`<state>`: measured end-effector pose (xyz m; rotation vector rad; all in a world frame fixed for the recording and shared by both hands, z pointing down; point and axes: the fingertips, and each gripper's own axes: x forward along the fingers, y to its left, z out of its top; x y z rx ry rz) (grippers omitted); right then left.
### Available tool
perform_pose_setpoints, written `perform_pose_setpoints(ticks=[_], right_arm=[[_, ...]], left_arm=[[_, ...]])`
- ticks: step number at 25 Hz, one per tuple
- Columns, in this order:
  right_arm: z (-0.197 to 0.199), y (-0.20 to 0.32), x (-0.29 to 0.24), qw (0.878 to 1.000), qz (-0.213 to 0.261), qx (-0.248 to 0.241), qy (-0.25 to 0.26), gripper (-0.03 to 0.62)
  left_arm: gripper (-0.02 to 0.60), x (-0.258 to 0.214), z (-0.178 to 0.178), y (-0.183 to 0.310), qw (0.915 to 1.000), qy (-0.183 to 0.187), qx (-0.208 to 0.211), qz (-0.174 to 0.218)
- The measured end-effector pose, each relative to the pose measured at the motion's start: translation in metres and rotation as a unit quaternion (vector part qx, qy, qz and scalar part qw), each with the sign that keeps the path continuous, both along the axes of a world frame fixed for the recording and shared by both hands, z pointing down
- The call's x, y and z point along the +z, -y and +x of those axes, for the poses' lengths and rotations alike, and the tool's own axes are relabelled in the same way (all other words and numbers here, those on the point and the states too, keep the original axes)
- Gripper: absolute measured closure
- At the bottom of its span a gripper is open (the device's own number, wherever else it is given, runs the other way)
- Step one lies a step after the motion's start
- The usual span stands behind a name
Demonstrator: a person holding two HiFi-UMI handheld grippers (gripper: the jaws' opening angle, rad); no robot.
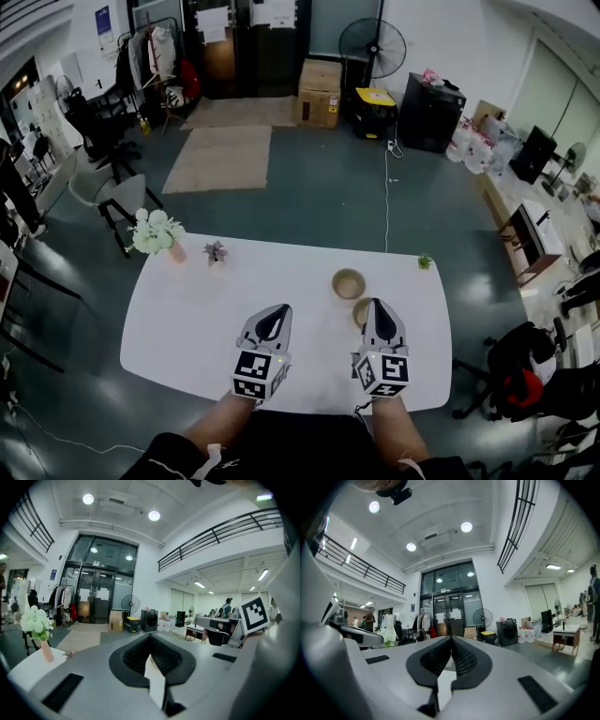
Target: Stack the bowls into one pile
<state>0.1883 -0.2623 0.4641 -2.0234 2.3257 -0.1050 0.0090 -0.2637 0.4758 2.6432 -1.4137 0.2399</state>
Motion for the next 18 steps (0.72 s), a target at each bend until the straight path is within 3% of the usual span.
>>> perform_pose_setpoints(ticks=[3, 7, 11, 18], right_arm=[[-0.055, 0.003, -0.003, 1.0, -0.006, 0.022, 0.005, 0.579], [-0.092, 0.003, -0.008, 0.999, -0.013, 0.05, 0.007, 0.579], [-0.107, 0.005, -0.007, 0.998, -0.019, 0.062, 0.0, 0.579], [-0.101, 0.011, -0.013, 0.998, -0.009, 0.066, -0.006, 0.579]], left_arm=[[0.569, -0.003, -0.058, 0.013, 0.9997, 0.004, 0.023, -0.006], [0.569, -0.014, -0.095, 0.023, 0.9986, 0.009, 0.052, -0.007], [0.569, -0.018, -0.108, 0.027, 0.998, -0.001, 0.063, -0.007], [0.569, -0.02, -0.098, 0.028, 0.9975, -0.006, 0.071, -0.004]])
